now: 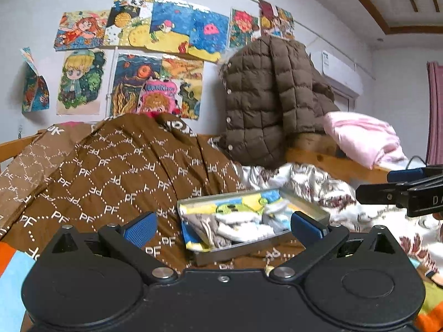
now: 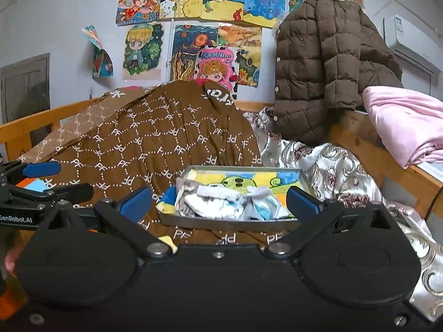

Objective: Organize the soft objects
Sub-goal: 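Lift both grippers away from the tray, then move both open grippers down over the pile of soft items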

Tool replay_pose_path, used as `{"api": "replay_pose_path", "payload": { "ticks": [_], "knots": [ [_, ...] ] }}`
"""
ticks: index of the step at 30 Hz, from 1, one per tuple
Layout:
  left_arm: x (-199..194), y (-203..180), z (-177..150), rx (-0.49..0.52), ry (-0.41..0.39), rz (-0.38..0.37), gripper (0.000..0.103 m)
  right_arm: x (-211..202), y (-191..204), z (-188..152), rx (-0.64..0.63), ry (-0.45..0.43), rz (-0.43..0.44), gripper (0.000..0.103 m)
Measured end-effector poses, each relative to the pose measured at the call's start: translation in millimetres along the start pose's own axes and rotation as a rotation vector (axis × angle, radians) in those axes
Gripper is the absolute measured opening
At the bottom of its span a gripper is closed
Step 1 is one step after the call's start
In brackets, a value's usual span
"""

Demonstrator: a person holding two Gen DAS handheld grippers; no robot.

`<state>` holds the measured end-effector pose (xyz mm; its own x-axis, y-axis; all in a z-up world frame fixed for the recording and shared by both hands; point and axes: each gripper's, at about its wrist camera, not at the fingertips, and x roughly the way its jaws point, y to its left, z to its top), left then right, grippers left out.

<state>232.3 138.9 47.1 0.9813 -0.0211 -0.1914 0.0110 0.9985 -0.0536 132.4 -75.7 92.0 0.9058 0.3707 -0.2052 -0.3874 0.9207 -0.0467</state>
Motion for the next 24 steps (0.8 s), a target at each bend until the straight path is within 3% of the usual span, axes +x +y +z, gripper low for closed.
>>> {"api": "replay_pose_path", "payload": {
  "ticks": [24],
  "knots": [
    [-23,-10,-43,0.13,0.116,-0.078,0.102,-28,13,-96,0.013,0.051,-0.045,0.102]
  ]
}}
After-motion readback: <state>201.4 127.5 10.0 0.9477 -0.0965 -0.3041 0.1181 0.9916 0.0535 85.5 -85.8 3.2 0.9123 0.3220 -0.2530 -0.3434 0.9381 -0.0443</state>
